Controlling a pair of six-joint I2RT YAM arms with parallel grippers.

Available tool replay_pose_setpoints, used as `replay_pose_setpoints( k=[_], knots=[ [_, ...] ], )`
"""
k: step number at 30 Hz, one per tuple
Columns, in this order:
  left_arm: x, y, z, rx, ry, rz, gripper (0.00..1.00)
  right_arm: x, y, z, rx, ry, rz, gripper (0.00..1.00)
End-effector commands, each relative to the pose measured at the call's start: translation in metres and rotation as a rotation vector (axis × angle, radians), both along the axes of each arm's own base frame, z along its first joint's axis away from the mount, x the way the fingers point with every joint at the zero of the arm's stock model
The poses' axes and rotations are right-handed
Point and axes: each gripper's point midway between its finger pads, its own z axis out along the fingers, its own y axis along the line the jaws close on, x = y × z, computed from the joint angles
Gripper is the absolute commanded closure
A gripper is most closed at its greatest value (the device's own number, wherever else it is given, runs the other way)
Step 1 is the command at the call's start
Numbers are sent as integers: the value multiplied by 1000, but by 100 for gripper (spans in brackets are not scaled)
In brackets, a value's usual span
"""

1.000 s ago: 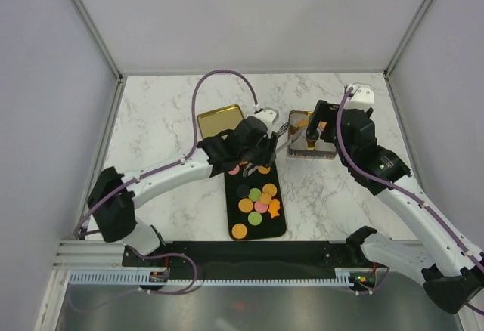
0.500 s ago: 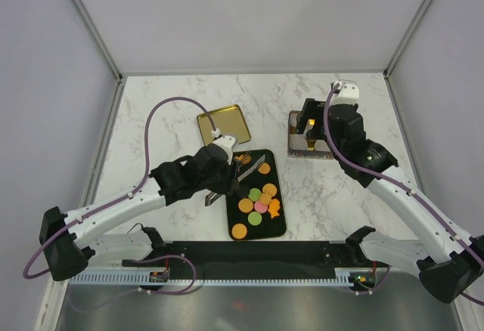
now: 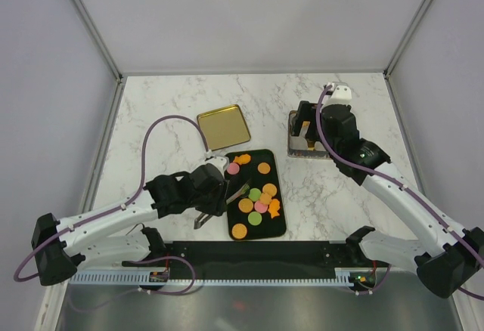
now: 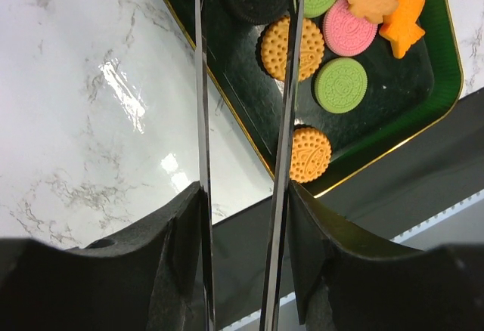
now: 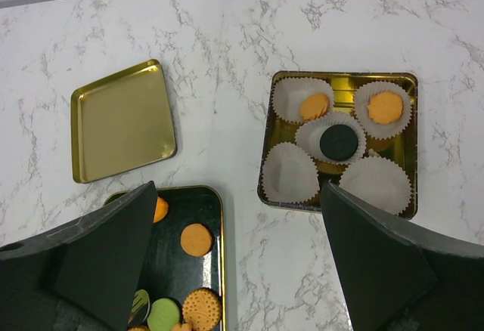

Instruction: Pack the cookies

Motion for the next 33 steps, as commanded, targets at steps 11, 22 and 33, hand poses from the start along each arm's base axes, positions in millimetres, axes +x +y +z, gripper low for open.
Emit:
replay_pose_setpoints(
  k=[11, 22, 33],
  knots=[
    [-10, -4, 8, -54, 11, 27, 45, 3, 3, 11, 39, -42, 1, 2],
    [-13, -3, 1, -32, 33, 25, 44, 2, 1, 10, 37, -43, -3, 2],
    [-11, -5, 1, -22, 32, 24, 53, 2, 1, 9, 36, -40, -2, 2]
  ],
)
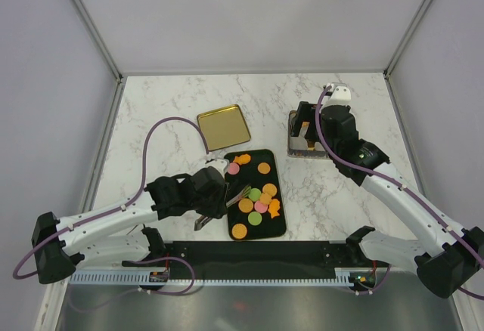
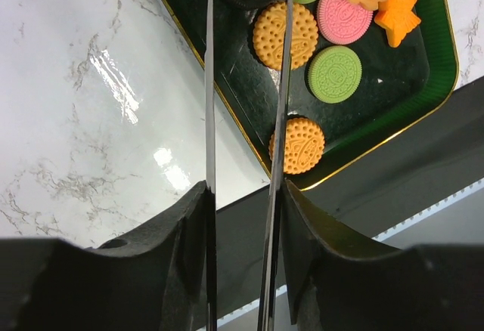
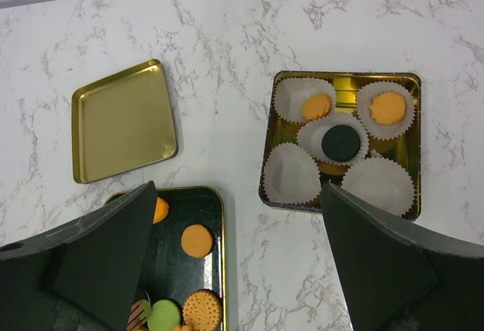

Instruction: Pack the cookies

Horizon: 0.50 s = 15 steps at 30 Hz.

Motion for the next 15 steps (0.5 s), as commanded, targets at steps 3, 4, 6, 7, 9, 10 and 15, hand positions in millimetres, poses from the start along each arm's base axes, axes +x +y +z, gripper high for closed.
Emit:
replay_pose_setpoints(
  k=[3, 4, 6, 7, 9, 10, 15],
  knots=[
    [2, -4, 6, -22, -6, 24, 57, 2, 0, 12, 31, -39, -6, 2],
    [2, -4, 7, -23, -8, 25, 58, 2, 0, 12, 32, -39, -6, 2],
    [5, -4, 13, -32, -25, 38, 61, 2, 0, 11, 30, -37, -8, 2],
    [7, -5, 17, -41, -35, 42, 61, 1, 0, 12, 30, -40, -6, 2],
    [12, -4, 30, -68, -71, 67, 62, 2, -1, 14, 32, -44, -10, 2],
    [14, -4, 32, -72, -81, 73, 63, 1, -1, 14, 31, -46, -9, 2],
    [27, -10, 57, -114, -147, 103, 63, 1, -1, 16, 32, -50, -9, 2]
  ],
)
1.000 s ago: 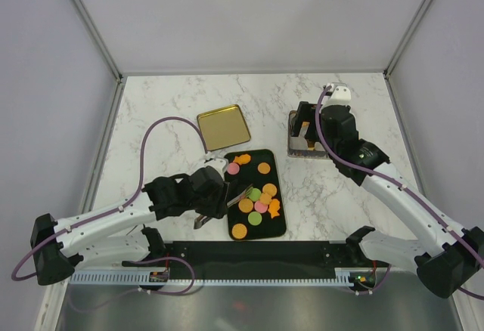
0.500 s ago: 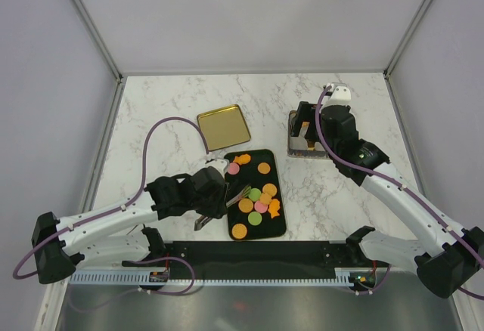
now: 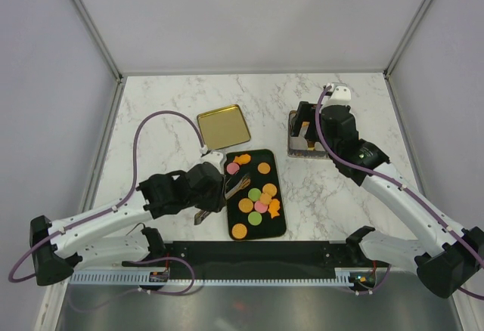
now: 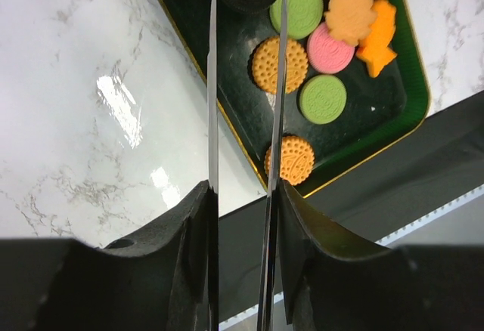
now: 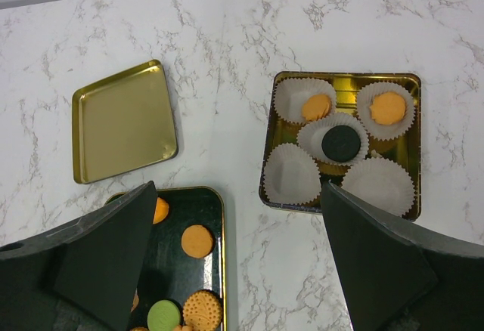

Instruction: Pack the cookies

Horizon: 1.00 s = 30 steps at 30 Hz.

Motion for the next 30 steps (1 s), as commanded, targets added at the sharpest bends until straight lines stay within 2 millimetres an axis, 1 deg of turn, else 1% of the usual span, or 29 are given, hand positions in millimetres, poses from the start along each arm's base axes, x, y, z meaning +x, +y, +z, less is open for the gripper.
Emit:
replay_pose_setpoints(
  k=[1, 2, 4, 6, 7, 9, 10, 12, 13, 14, 15, 16, 17, 18, 19, 20, 21, 22, 23, 24, 25, 26, 27, 28, 30],
  knots=[
    [20, -14, 39, -92, -97, 62, 63, 1, -1, 16, 32, -48, -10, 2],
    [24, -16, 46, -98, -116, 60, 63, 1, -1, 17, 32, -50, -10, 2],
    [28, -21, 48, -95, -127, 60, 63, 1, -2, 17, 30, -51, -13, 2],
    [34, -26, 56, -105, -150, 58, 63, 1, -3, 20, 30, -57, -16, 2],
    [41, -34, 64, -118, -176, 56, 63, 1, -4, 22, 33, -63, -19, 2],
    [48, -42, 69, -117, -206, 38, 62, 1, -5, 26, 32, -71, -27, 2],
    [55, -53, 74, -122, -221, 31, 62, 1, -7, 28, 34, -73, -32, 2],
    [64, -63, 80, -110, -251, 6, 62, 2, -9, 33, 34, -83, -42, 2],
    [70, -71, 89, -122, -271, 2, 62, 2, -10, 35, 32, -87, -52, 2],
    [78, -82, 89, -121, -294, -14, 61, 2, -10, 39, 38, -94, -52, 2],
    [83, -89, 90, -119, -302, -23, 61, 2, -10, 40, 41, -96, -54, 2],
    [90, -98, 101, -140, -322, -26, 61, 2, -9, 40, 42, -94, -51, 2],
    [97, -111, 96, -127, -328, -50, 61, 2, -9, 42, 46, -98, -52, 2],
    [102, -118, 97, -128, -335, -59, 61, 2, -11, 42, 46, -99, -57, 2],
    [109, -127, 109, -149, -354, -61, 61, 2, -12, 42, 46, -100, -65, 2],
    [115, -139, 100, -130, -348, -86, 61, 2, -14, 42, 45, -102, -71, 2],
    [120, -145, 101, -129, -354, -94, 61, 1, -15, 41, 38, -101, -74, 2],
    [127, -153, 109, -140, -368, -96, 61, 1, -17, 42, 33, -103, -82, 2],
    [130, -159, 109, -141, -367, -112, 61, 0, -21, 44, 30, -110, -99, 2],
    [136, -167, 98, -119, -351, -121, 61, -1, -24, 45, 27, -115, -110, 2],
    [143, -171, 103, -128, -359, -116, 61, -1, -27, 45, 22, -117, -123, 2],
    [145, -175, 101, -129, -350, -123, 61, -2, -32, 47, 15, -124, -142, 2],
    [149, -180, 89, -113, -330, -128, 61, -2, -33, 47, 11, -125, -151, 2],
    [154, -181, 90, -119, -328, -124, 62, -2, -36, 46, 5, -123, -161, 2],
    [159, -185, 83, -118, -315, -127, 62, -3, -40, 47, -1, -126, -181, 2]
  ],
)
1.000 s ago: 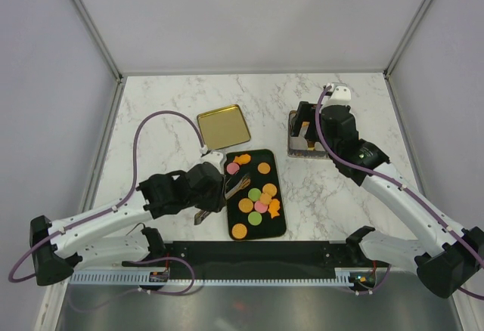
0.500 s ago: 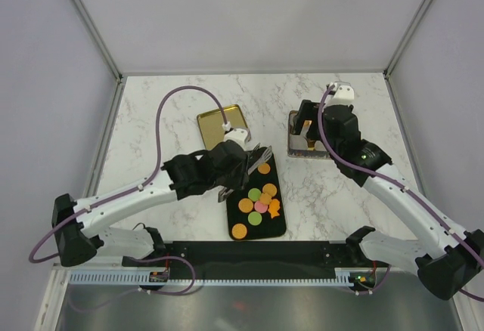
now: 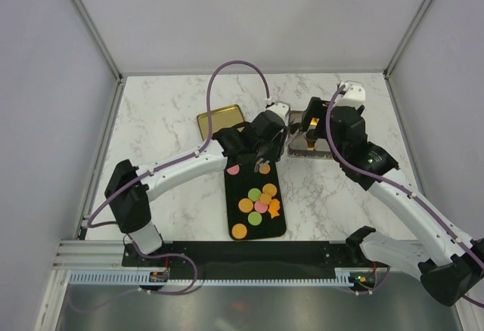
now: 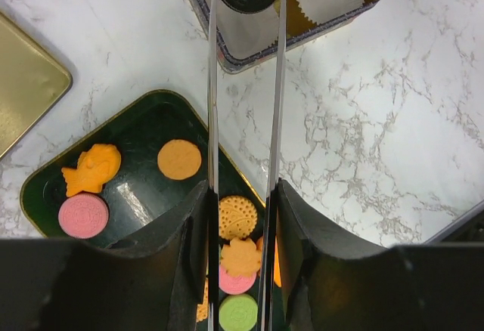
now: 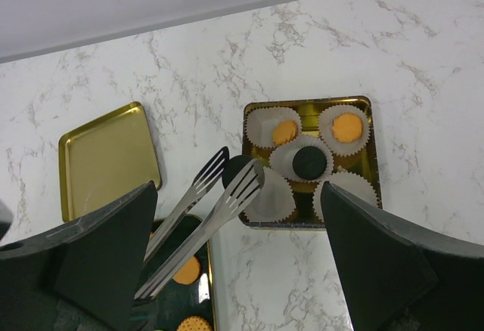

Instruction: Pack the cookies

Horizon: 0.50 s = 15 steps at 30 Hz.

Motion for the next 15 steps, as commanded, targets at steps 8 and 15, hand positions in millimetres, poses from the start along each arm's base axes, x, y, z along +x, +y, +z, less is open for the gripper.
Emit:
replay_pose_setpoints(
  k=[8, 15],
  knots=[
    [33, -29, -8, -44, -10, -48, 62, -2, -18, 15, -12, -35, -81, 2],
    [38, -32, -29, -17, 18, -45, 62, -2, -17, 13, -14, -29, -75, 2]
  ],
)
